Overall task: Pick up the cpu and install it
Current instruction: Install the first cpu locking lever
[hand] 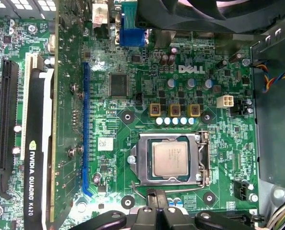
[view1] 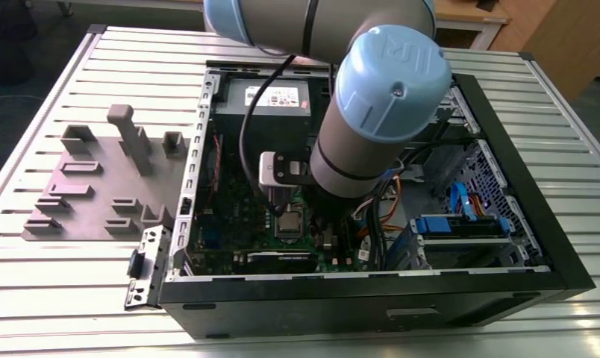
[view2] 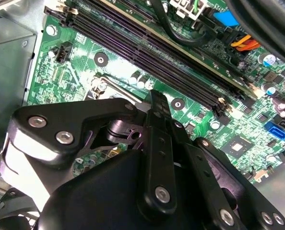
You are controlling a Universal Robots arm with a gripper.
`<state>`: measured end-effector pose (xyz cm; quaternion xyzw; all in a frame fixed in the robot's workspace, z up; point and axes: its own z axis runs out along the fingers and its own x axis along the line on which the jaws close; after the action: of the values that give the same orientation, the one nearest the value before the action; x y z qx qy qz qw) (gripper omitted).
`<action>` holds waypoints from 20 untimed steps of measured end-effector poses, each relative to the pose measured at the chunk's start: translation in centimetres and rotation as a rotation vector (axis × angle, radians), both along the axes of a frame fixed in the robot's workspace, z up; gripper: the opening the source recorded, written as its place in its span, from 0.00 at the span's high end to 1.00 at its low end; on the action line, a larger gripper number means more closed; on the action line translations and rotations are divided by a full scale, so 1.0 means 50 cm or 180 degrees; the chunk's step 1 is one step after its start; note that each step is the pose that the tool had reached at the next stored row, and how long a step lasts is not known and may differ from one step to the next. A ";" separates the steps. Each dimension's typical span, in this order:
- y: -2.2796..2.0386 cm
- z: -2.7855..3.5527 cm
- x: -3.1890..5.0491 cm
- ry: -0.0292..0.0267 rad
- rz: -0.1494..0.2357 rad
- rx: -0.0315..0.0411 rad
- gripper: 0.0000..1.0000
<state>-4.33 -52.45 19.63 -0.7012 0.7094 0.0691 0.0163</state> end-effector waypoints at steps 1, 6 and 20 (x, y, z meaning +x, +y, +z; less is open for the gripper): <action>0.0000 0.000 0.000 0.0000 0.0000 0.0000 0.89; 0.0000 -0.001 -0.007 0.0000 0.0000 0.0000 0.89; -0.0009 -0.001 -0.012 0.0000 0.0000 0.0000 0.89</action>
<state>-4.93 -52.50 19.59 -0.7013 0.7094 0.0691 0.0163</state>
